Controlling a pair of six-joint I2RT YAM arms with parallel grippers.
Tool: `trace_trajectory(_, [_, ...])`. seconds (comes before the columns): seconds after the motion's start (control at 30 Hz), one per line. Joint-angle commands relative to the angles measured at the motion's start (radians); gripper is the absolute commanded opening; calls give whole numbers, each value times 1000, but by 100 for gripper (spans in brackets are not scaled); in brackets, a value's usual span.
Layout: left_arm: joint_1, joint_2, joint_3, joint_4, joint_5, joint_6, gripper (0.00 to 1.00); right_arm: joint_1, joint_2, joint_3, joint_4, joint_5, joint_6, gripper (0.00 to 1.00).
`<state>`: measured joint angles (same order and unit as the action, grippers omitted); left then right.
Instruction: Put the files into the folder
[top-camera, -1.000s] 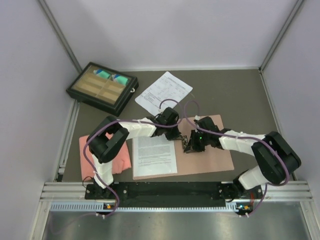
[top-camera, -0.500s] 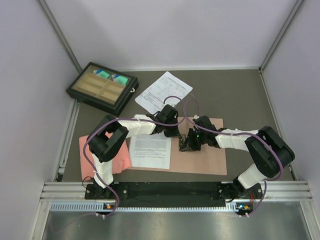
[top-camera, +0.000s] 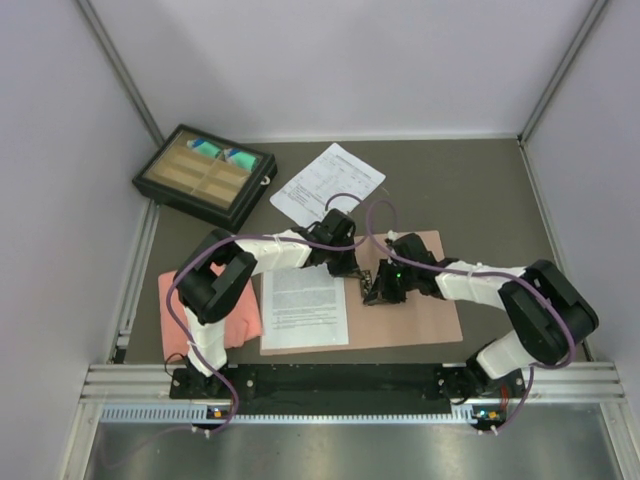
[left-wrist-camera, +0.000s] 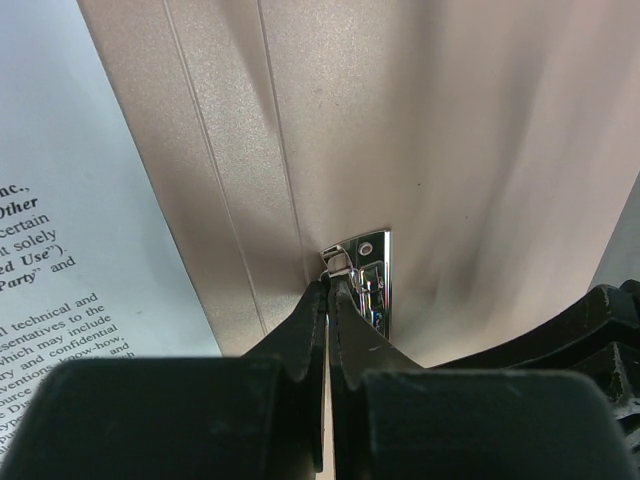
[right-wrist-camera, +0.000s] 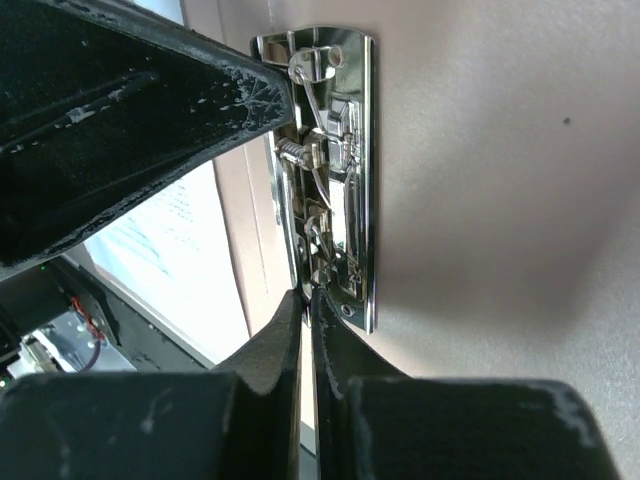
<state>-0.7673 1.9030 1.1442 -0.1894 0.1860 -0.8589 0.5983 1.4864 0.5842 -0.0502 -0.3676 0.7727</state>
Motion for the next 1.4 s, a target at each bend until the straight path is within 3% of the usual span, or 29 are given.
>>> trace_trajectory(0.0, [2, -4, -14, -68, -25, -6, 0, -8, 26, 11, -299, 281, -32, 0])
trace_trajectory(0.1, [2, 7, -5, -64, -14, 17, 0, 3, 112, -15, -347, 401, 23, 0])
trace_trajectory(0.3, [2, 2, -3, -73, -10, 90, 0, 60, 244, 8, -370, 492, 68, 0])
trace_trajectory(0.5, [2, -21, -26, -58, -5, 118, 0, -49, 36, -20, -208, 231, -16, 0])
trace_trajectory(0.7, [2, -21, -35, -24, 23, 116, 0, -150, -29, -32, -33, -69, -23, 0])
trace_trajectory(1.0, [2, 7, 5, -73, 7, 61, 0, -149, -78, -11, -86, -41, -62, 0])
trace_trajectory(1.17, [13, -15, -15, 21, 78, 5, 0, -149, -141, 23, -132, -39, -145, 0])
trace_trajectory(1.23, [13, -27, -12, 47, 92, -8, 4, -146, -153, 31, -123, -59, -173, 6])
trace_trajectory(1.33, [16, -53, 20, 45, 93, -17, 17, -117, -204, 17, -105, -73, -185, 23])
trace_trajectory(1.37, [17, -76, 23, 51, 89, -17, 23, -105, -224, 13, -99, -77, -181, 35])
